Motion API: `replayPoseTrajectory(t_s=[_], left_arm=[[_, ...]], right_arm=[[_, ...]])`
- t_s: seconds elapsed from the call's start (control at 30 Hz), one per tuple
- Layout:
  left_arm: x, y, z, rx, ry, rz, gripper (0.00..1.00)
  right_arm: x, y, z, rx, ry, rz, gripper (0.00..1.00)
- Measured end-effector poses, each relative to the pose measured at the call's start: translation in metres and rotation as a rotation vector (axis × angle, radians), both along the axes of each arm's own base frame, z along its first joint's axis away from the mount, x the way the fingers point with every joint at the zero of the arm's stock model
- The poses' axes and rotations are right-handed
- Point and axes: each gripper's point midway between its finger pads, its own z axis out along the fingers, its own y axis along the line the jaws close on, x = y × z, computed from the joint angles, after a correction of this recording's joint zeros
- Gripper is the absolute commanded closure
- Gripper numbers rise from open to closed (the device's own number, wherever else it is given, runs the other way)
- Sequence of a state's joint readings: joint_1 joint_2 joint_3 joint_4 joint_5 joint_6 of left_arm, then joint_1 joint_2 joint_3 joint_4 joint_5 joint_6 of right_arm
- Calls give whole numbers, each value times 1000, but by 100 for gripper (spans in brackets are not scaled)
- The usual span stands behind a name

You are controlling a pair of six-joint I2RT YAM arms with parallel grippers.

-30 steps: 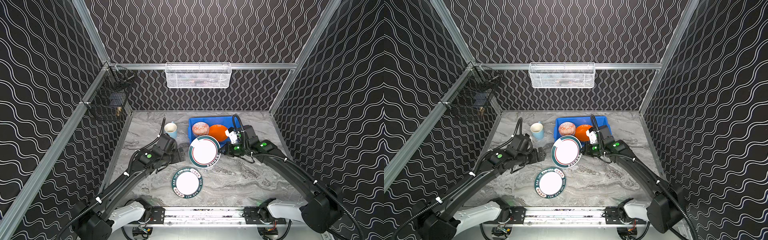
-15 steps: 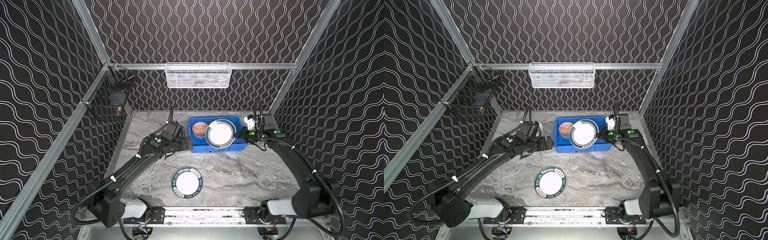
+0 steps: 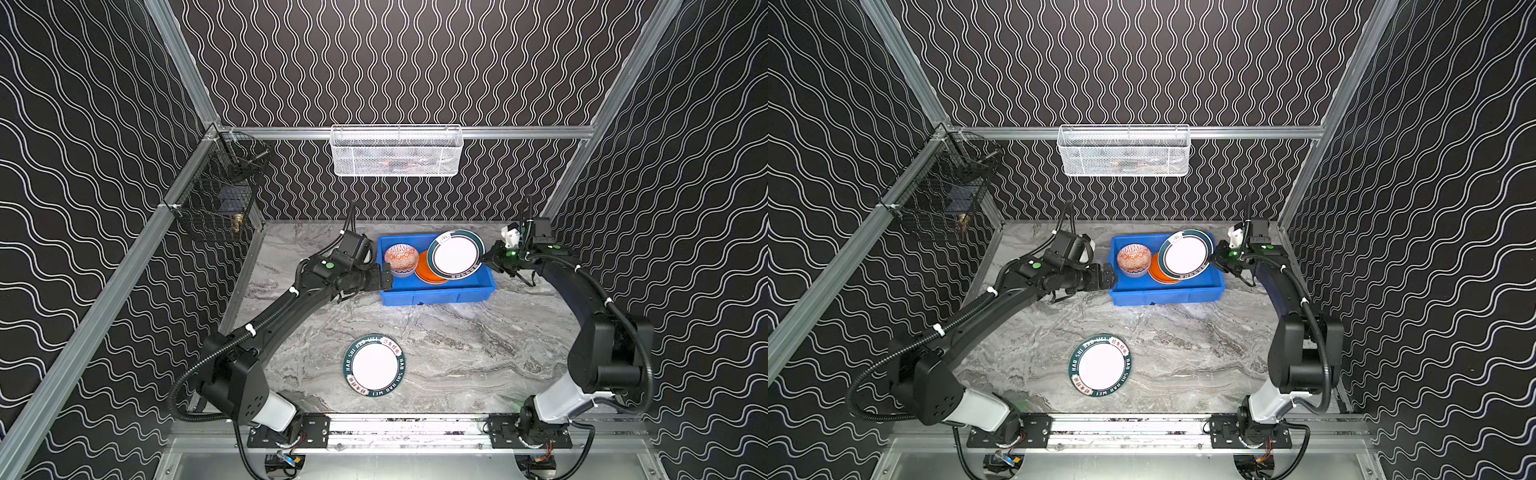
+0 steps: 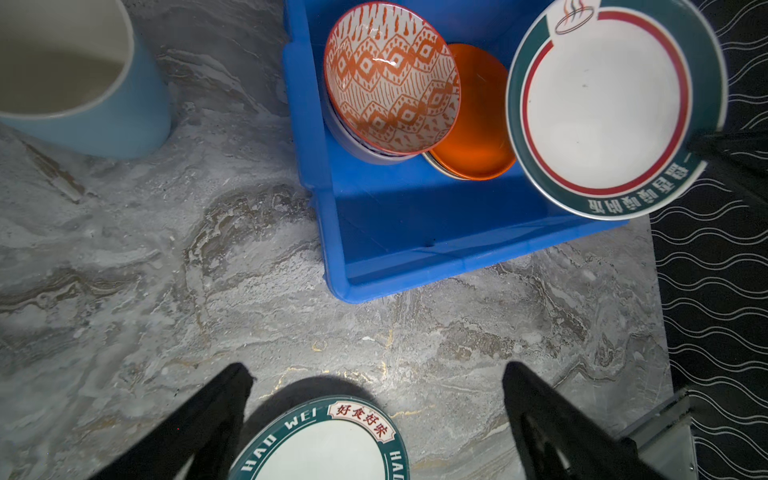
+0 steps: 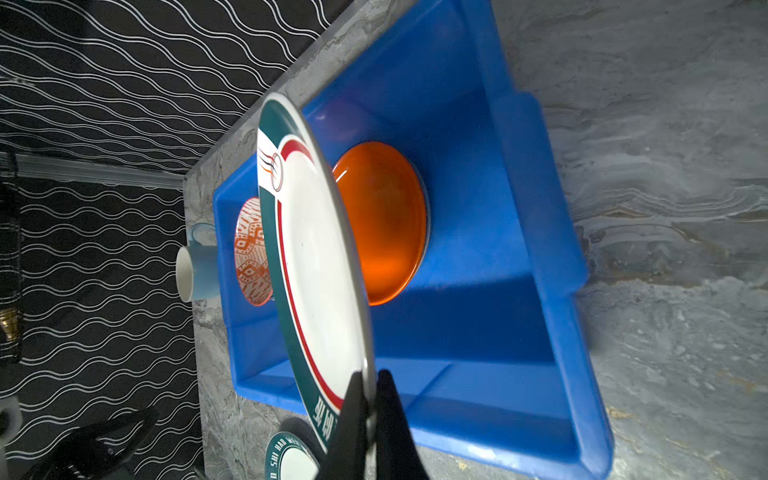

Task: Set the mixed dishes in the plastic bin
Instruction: 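Lower the red-ringed plate on edge into the bin with the right gripper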

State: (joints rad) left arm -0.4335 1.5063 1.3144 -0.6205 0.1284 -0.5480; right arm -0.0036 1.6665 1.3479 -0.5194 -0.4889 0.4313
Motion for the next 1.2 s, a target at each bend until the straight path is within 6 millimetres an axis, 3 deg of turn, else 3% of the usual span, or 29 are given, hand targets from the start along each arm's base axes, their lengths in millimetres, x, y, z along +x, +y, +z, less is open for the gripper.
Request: replayPoseTrajectory(t_s=[0.4, 1.0, 1.2], left_arm=[[16, 19, -7, -41, 7, 21, 1], [14, 30, -28, -68, 46, 36, 1], [14, 31, -29, -75, 48, 36, 1]], right_arm=[[24, 2, -36, -12, 73, -18, 100], [37, 38, -72, -57, 157, 66, 100], [41, 45, -80, -94, 175, 79, 82]])
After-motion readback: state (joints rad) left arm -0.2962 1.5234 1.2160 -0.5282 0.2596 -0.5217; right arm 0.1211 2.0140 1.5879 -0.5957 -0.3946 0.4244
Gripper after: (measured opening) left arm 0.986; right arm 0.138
